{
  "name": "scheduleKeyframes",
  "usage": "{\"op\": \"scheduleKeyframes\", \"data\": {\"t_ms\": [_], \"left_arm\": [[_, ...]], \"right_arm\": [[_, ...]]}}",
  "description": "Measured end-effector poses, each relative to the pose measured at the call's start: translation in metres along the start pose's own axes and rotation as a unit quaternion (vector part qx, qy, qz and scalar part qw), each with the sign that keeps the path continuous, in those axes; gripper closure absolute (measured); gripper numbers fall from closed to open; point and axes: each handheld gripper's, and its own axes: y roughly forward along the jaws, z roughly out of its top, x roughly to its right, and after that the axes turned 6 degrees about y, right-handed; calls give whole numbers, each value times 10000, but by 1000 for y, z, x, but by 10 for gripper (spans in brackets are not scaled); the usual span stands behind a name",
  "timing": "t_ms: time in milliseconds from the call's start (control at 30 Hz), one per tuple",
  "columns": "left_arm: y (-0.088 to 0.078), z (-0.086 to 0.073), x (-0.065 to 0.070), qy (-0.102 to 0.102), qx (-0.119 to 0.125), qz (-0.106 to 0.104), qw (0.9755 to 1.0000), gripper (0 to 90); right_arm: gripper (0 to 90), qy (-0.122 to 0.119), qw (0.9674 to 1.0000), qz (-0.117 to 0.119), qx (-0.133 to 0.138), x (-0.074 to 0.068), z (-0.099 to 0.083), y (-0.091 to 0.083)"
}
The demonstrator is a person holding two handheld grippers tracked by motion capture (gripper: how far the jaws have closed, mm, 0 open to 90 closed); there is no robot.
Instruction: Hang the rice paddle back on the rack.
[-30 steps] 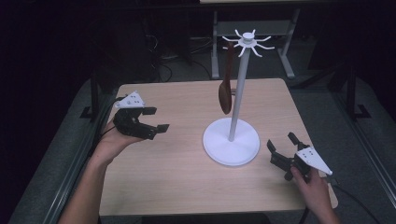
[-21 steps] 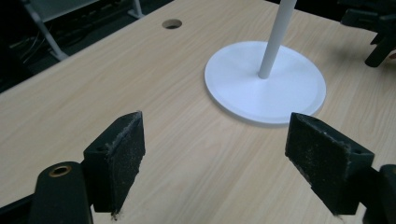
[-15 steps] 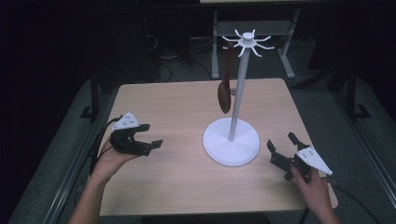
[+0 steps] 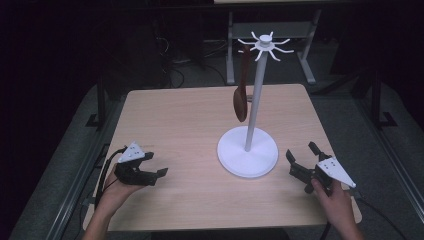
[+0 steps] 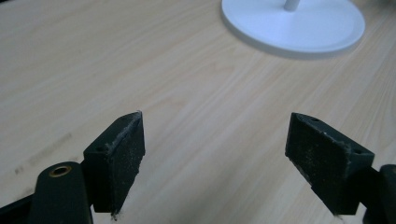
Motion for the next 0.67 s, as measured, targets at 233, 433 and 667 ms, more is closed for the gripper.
{"op": "scheduleKeyframes", "data": {"t_ms": [233, 433, 667], "left_arm": [[-2, -25, 5, 59, -366, 214, 9991, 190], [-6, -49, 9, 7, -601, 206, 9980, 188], [-6, -51, 3, -10, -548, 208, 9983, 179]], "right_arm": [[135, -2, 10000, 0, -1, 0, 0, 0], [135, -9, 10000, 2, -1, 0, 0, 0], [135, -14, 10000, -5, 1, 0, 0, 0]]}}
